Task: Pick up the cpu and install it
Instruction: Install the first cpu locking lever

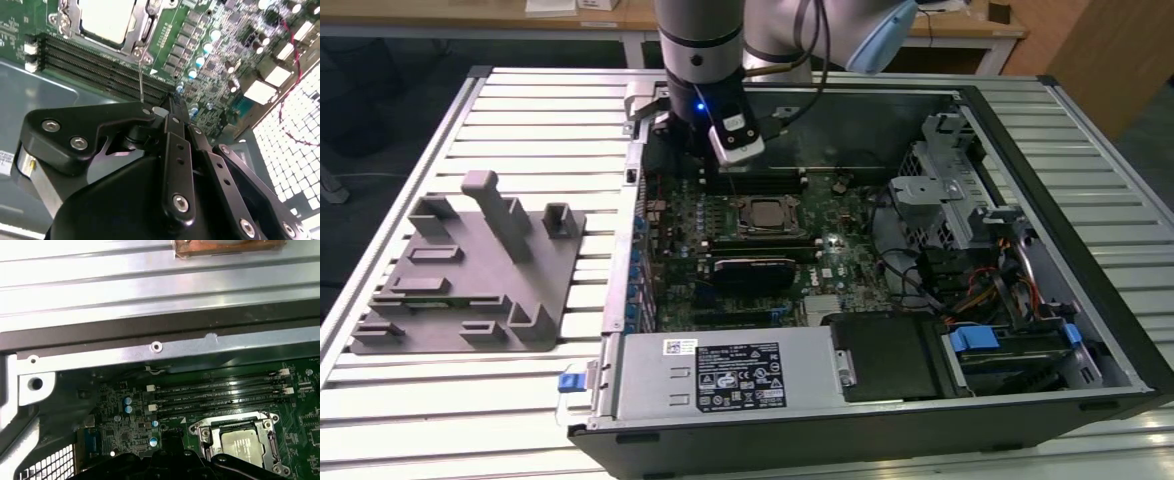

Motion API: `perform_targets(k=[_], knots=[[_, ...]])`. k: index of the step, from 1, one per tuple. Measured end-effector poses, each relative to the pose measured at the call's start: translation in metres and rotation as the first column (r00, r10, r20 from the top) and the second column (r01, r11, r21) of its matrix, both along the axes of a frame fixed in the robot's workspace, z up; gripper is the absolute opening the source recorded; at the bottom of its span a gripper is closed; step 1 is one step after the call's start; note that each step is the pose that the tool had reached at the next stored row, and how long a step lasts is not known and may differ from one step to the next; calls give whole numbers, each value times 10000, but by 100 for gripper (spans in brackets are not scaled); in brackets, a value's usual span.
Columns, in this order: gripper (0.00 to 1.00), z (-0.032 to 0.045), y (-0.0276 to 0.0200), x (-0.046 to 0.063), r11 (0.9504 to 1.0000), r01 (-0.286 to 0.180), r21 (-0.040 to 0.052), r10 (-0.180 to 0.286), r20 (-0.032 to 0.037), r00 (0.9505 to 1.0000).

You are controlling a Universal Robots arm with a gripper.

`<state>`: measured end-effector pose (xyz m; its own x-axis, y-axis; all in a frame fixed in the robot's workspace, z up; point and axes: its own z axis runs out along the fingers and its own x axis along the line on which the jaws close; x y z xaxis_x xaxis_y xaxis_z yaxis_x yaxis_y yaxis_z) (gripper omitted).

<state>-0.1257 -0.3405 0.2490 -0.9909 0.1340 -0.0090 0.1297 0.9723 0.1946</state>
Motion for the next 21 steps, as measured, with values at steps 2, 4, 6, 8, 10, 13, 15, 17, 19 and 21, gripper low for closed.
perform_targets(k=[2,4,6,8,10,13,15,17,19,21], knots=[[11,7,0,0,9999,1,134,-1,0,10000],[11,14,0,2,9997,1,237,-1,-1,10000],[11,15,0,6,9997,1,261,-1,1,10000],[11,15,1,17,9997,0,261,0,0,10000],[11,15,2,36,9997,0,261,0,0,10000],[11,15,4,67,9997,0,260,0,-1,10000],[11,15,6,92,9997,0,261,0,0,10000],[11,15,9,121,9997,1,261,-1,0,10000],[11,15,11,163,9997,1,261,-1,0,10000],[11,15,12,207,9997,-1,261,1,0,10000]])
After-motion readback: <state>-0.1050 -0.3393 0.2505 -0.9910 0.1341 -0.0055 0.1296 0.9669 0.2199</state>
